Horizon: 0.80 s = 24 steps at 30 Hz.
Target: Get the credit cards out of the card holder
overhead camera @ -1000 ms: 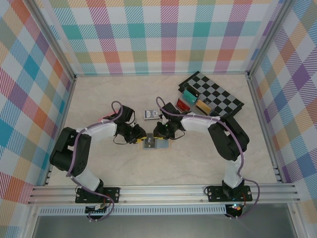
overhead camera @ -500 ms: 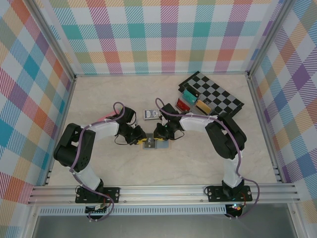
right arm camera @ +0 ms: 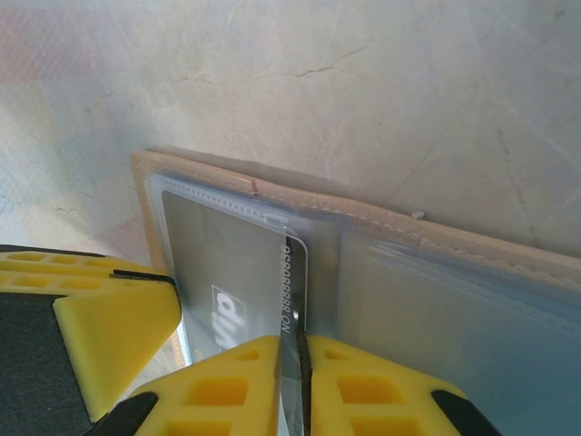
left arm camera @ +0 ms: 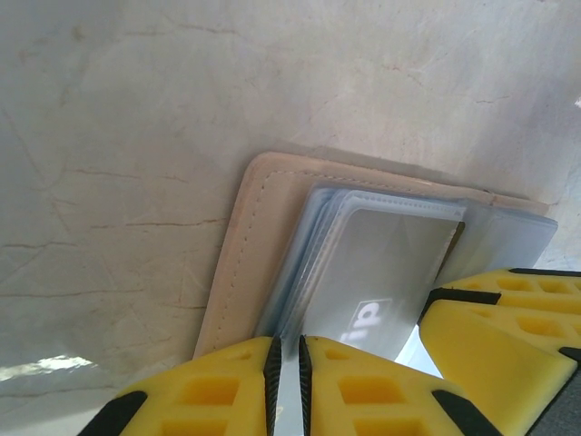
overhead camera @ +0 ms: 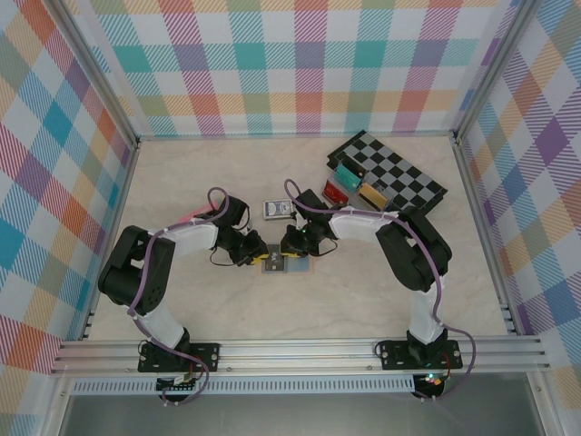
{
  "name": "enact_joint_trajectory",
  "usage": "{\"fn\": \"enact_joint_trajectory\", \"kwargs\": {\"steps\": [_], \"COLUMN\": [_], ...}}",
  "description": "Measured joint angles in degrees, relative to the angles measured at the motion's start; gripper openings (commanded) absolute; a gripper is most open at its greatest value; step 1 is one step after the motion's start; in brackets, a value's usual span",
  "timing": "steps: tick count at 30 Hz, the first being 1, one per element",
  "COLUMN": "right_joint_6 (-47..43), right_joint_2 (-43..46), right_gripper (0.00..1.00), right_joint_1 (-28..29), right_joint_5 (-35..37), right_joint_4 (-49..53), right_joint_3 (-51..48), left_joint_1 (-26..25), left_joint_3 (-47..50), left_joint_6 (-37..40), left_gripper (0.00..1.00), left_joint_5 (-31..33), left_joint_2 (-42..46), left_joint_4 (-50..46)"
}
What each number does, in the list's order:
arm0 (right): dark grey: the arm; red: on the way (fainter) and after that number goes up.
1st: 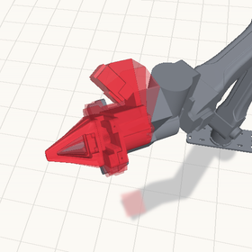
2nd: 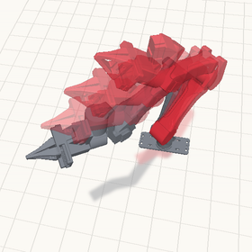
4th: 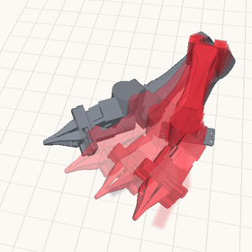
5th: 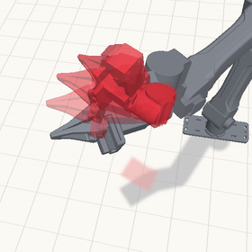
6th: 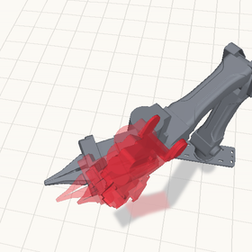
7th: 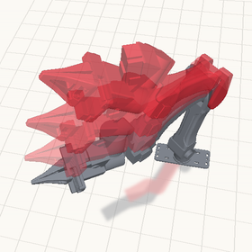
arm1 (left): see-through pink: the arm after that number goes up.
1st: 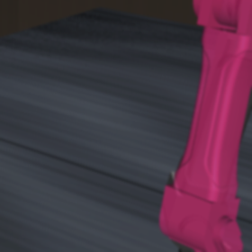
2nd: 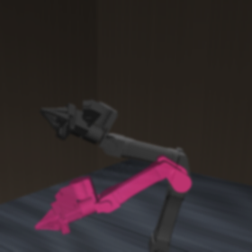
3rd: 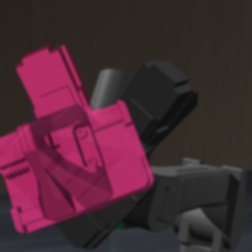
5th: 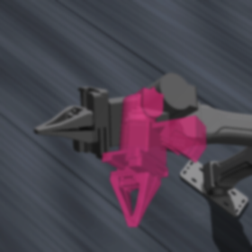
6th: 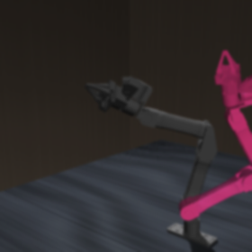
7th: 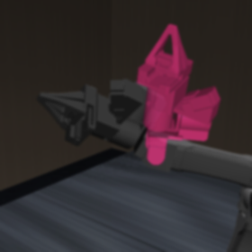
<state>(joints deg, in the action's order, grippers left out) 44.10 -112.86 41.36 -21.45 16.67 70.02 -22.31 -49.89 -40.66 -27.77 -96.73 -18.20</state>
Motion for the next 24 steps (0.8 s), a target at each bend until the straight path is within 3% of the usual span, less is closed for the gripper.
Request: {"fn": "enact_joint_trajectory", "kwargs": {"steps": [24], "right_joint_6": [-1.0], "right_joint_2": [-1.8], "right_gripper": [0.15], "right_joint_1": [-0.8], "right_joint_5": [-3.3], "right_joint_4": [-0.9], "right_joint_3": [0.8], "left_joint_1": [0.0], "left_joint_3": [0.3], "left_joint_6": [0.2], "left_gripper": [0.17], "left_joint_5": [-0.1], "left_joint_2": [-0.1], "left_joint_4": [0.4]}}
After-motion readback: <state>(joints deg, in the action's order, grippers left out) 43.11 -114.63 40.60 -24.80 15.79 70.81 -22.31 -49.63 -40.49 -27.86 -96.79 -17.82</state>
